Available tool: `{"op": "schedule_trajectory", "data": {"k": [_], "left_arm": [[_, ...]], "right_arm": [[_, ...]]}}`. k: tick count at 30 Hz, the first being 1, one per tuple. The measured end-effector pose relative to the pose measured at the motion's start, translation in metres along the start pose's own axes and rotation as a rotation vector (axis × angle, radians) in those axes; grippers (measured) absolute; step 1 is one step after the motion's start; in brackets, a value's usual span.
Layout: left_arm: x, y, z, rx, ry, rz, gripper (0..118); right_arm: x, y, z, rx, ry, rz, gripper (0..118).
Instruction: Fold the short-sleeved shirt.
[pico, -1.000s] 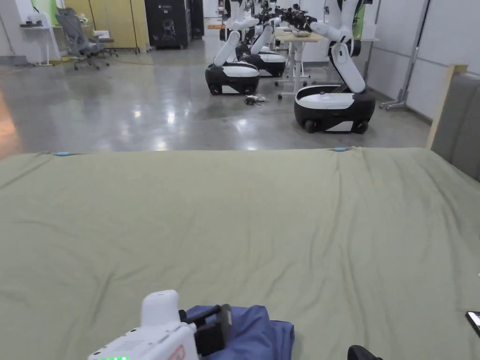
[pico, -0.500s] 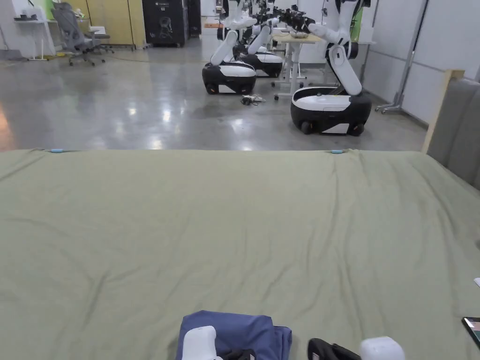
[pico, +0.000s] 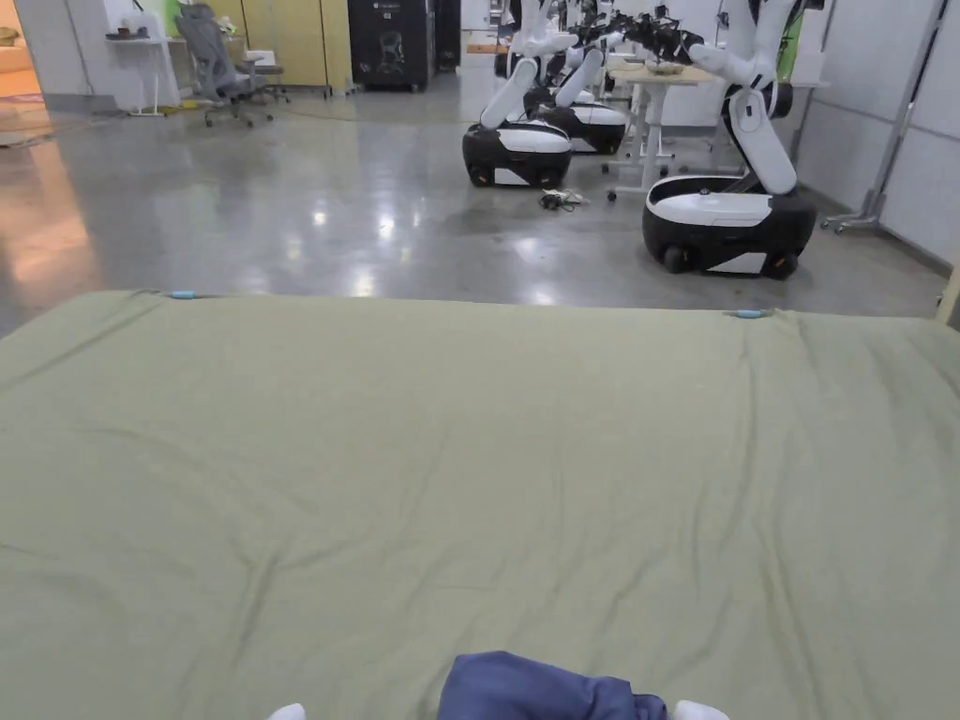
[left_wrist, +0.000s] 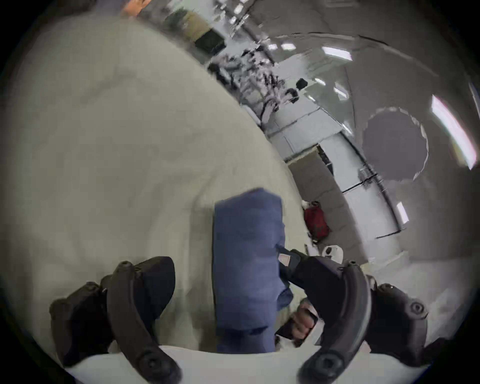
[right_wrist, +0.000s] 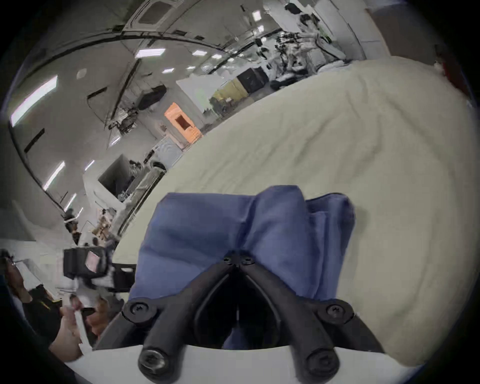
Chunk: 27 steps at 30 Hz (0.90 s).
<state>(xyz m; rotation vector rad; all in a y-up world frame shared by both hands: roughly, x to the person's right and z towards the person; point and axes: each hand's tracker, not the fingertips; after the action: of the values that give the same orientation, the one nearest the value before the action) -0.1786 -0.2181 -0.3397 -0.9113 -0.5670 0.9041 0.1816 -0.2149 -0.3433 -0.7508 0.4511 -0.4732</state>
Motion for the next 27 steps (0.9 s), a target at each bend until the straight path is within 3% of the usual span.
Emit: {"op": "schedule_trajectory", "data": {"k": [2,4,5,6,7,8,10,14,16,20,23,27], "left_arm": [[-0.018,0.0,-0.023,0.029,-0.08,0.074,105],[-0.023,0.005,-0.045,-0.002,-0.303,0.19,96],[-0.022,0.006,-0.058,-0.044,-0.301,0.232,78],[-0.013,0.004,-0.066,-0.044,-0.251,0.221,51],[-0.008,0.002,-0.072,-0.043,-0.096,0.146,37],[-0.007,0.001,-0.075,-0.042,-0.057,0.107,37],[-0.01,0.007,-0.064,-0.036,-0.128,0.175,33],[0.002,0.036,-0.023,-0.01,0.0,0.008,33],[-0.004,0.064,0.011,0.005,0.007,-0.007,33],[-0.034,0.122,0.096,0.086,0.154,-0.098,33],[-0.076,0.164,0.162,0.118,0.269,-0.063,33],[-0.13,0.211,0.249,0.154,0.319,-0.012,33]], "right_arm": [[0.0,0.001,0.004,0.004,-0.002,0.025,4],[0.0,0.002,0.006,0.002,-0.014,0.052,4],[-0.002,0.002,0.006,0.004,-0.027,0.067,4],[-0.003,0.004,0.007,0.001,-0.035,0.076,4],[-0.004,0.006,0.008,0.006,-0.038,0.078,4],[-0.005,0.008,0.01,0.016,-0.071,0.087,4],[-0.005,0.012,0.017,0.023,-0.06,0.074,4],[-0.017,0.017,0.039,0.059,-0.056,0.092,4],[-0.027,0.018,0.05,0.074,-0.057,0.125,4],[-0.051,0.013,0.069,0.109,-0.103,0.221,4],[-0.066,0.007,0.078,0.125,-0.102,0.229,4],[-0.081,0.0,0.081,0.135,-0.108,0.235,4]]}}
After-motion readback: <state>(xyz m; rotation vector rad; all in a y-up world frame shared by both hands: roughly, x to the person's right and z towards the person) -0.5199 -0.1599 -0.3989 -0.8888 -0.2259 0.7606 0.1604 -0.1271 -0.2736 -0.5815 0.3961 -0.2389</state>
